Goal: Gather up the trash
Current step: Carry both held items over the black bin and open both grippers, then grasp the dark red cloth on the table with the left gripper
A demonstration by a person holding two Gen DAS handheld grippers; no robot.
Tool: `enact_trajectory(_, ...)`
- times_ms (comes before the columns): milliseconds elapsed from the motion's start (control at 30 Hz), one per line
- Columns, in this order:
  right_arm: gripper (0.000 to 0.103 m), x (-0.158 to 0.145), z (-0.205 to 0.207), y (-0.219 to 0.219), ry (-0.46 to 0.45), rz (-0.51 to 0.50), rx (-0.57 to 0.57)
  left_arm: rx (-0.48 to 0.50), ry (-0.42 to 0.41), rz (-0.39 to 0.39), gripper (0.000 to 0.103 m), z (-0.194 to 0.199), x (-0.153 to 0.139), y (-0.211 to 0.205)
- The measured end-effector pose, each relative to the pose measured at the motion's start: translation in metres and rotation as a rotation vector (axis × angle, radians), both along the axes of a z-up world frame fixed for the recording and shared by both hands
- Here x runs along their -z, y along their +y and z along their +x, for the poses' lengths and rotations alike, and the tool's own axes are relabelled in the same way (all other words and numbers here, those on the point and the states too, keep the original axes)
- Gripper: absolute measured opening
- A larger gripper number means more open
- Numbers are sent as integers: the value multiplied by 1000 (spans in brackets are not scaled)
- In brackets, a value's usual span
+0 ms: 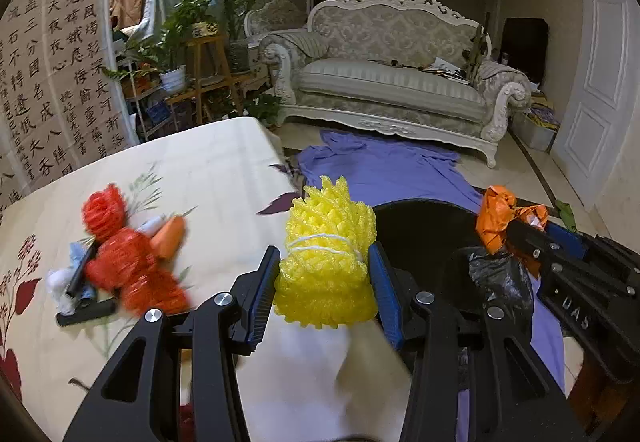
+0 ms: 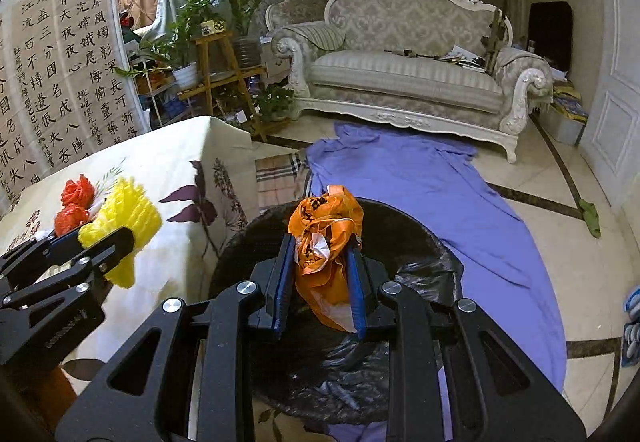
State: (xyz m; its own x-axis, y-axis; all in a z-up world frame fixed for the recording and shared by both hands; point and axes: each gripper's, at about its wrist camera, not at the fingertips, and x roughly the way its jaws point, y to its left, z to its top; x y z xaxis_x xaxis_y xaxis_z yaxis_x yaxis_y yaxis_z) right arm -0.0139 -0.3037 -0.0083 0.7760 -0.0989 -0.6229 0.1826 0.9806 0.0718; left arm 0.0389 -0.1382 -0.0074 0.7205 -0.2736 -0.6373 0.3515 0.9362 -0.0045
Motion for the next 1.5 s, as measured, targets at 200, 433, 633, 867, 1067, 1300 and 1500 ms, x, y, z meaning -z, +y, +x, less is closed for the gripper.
enact_trajectory(200, 25, 9, 14, -11, 13, 12, -3, 16, 12, 31, 46, 13, 11, -23)
enact_trajectory(433, 35, 11, 24, -22, 13, 21, 14, 32, 32, 64, 50, 23, 21, -36)
enact_trajectory(633, 46, 6, 21, -24, 1, 16, 35, 15, 49, 56, 66, 25, 20, -33)
enact_trajectory(867, 53, 1, 12, -21, -5, 11, 52, -12, 38, 50, 72, 18, 9, -21)
enact_trajectory(1067, 53, 1, 3, -7, -1, 17, 33, -46, 33, 66, 73, 3, 4, -1)
enact_trajectory(1300, 54, 8, -12, 19, 19, 34, -10, -118, 25, 94, 73, -19, 4, 32)
enact_trajectory(1500, 54, 13, -27, 43, 29, 34, -63, -191, 40, 98, 72, -35, 12, 60)
